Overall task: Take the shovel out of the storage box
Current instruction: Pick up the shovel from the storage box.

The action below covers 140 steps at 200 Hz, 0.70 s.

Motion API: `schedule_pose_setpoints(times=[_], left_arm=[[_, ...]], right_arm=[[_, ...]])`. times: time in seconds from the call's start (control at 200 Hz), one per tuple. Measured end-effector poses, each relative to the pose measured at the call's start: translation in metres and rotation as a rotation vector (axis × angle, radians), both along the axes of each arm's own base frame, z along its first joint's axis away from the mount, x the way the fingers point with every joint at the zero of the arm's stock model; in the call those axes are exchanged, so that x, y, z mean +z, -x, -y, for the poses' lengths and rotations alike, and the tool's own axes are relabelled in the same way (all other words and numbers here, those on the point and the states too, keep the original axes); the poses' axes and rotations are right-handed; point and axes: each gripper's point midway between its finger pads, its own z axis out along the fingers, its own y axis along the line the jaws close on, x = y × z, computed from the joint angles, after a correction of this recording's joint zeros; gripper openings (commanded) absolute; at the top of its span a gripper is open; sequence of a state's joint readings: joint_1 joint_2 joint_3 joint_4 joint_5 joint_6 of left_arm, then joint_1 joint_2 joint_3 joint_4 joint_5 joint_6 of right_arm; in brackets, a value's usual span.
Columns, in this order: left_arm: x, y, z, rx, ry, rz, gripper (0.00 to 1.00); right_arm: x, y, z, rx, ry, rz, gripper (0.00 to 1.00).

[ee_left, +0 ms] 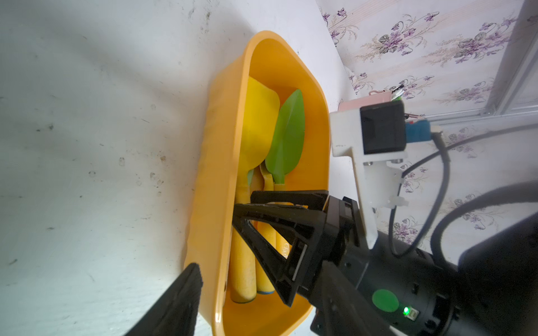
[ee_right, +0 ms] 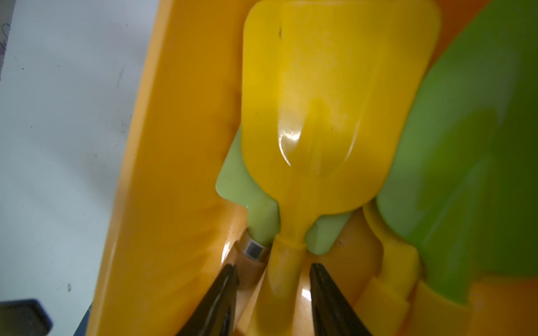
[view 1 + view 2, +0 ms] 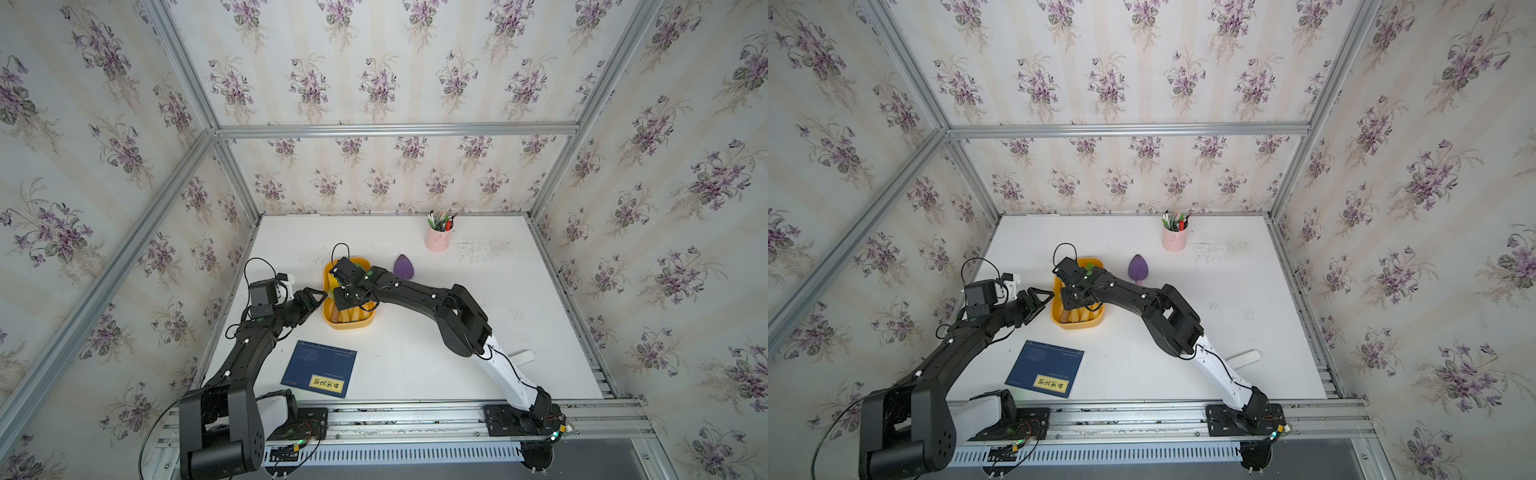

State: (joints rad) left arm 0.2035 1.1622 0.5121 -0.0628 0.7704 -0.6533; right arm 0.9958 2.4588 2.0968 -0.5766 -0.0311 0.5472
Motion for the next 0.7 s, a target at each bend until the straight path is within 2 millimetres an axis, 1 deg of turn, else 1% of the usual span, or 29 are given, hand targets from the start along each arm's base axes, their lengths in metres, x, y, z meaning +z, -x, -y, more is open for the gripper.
schedule_pose_setpoints(times=[0.22,0.285,0.435,0.609,0.699], left_arm=[[0.002,0.000,0.001,-0.004,0.000,0.007,0.66],[0.002,0.000,0.001,-0.006,0.001,0.008,0.66],[0.002,0.001,0.001,-0.010,0.001,0.010,0.66],[0.003,0.000,0.002,-0.012,0.002,0.011,0.66],[0.005,-0.001,0.002,-0.016,0.005,0.018,0.66]], right_arm=[[-0.006,-0.006,0.002,-0.013,0.003,-0.005,0.32],[-0.011,-0.006,0.003,-0.015,0.008,-0.017,0.26],[-0.012,-0.005,0.003,-0.024,0.003,-0.030,0.18],[-0.009,-0.005,0.003,-0.025,0.002,-0.029,0.14],[0.000,-0.005,0.004,-0.027,-0.004,-0.022,0.13]])
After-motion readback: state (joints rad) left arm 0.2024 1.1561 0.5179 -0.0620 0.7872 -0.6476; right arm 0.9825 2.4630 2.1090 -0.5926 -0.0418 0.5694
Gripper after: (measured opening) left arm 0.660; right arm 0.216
